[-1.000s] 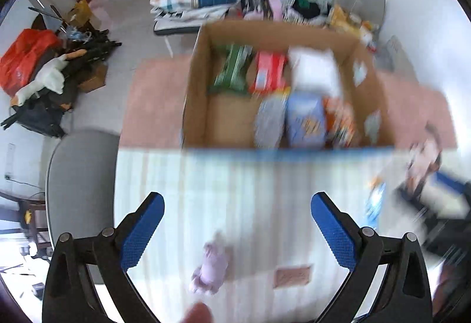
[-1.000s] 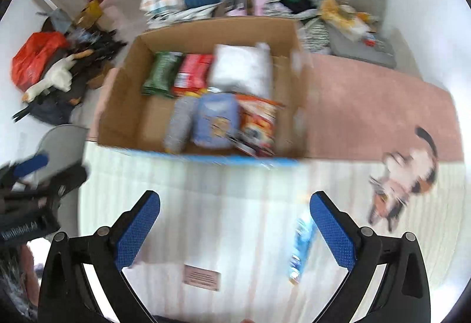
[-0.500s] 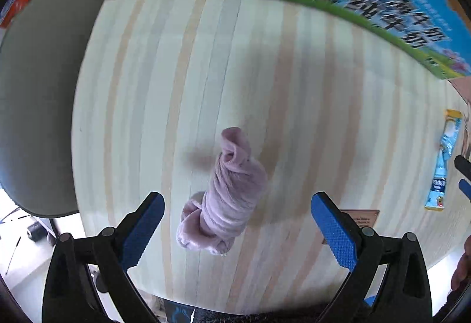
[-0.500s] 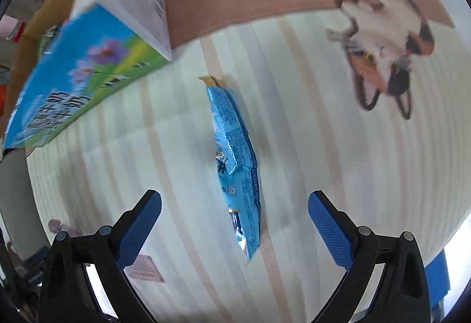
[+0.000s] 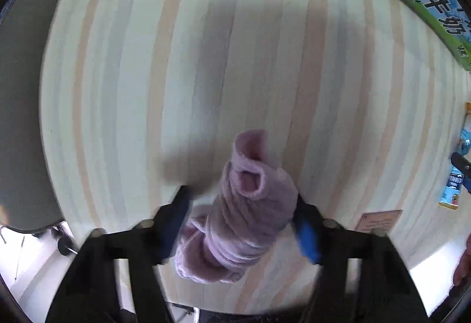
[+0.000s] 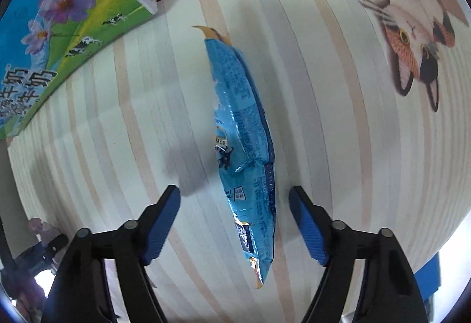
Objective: Organize soft objects
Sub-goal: 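Grasp the long blue snack bag with the right tool while the left tool grasps the pink sock, then lower both items into the box and open both tools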
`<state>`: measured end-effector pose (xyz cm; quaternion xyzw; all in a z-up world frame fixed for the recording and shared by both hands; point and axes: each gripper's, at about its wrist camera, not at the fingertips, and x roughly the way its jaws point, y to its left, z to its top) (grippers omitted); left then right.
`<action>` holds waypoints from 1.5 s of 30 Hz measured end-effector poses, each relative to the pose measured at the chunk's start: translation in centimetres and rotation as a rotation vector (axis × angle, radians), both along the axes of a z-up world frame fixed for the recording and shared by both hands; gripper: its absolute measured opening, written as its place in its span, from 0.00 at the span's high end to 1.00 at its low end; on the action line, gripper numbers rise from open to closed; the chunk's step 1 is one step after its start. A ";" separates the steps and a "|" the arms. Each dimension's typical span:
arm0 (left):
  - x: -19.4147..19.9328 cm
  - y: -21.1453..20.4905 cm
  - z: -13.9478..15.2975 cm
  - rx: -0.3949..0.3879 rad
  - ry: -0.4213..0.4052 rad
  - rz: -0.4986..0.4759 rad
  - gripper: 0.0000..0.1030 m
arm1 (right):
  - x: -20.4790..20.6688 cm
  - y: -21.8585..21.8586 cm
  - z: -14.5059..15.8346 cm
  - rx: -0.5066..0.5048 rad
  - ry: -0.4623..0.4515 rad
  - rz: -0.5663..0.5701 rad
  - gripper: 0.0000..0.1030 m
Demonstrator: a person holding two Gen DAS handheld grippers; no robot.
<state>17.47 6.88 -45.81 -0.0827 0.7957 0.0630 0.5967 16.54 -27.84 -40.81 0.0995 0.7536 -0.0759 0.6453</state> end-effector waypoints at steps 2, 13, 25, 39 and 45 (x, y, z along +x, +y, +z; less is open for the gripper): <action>0.1 0.1 0.2 0.010 -0.013 -0.008 0.62 | -0.1 0.7 0.1 -0.043 -0.003 0.030 0.50; 0.8 -3.9 10.8 -0.093 -0.210 -0.077 0.64 | -0.8 3.1 6.0 0.081 -0.081 0.041 0.76; 13.0 -7.1 25.5 -0.215 -0.460 -0.186 0.64 | 8.1 7.7 22.5 0.221 -0.354 0.157 0.76; 26.3 -2.7 15.5 -0.137 -0.274 -0.123 0.64 | 24.8 11.1 13.6 -0.059 -0.213 0.269 0.76; 27.6 -2.9 10.5 -0.127 -0.164 -0.107 0.64 | 26.2 10.9 9.0 -0.101 -0.146 0.281 0.76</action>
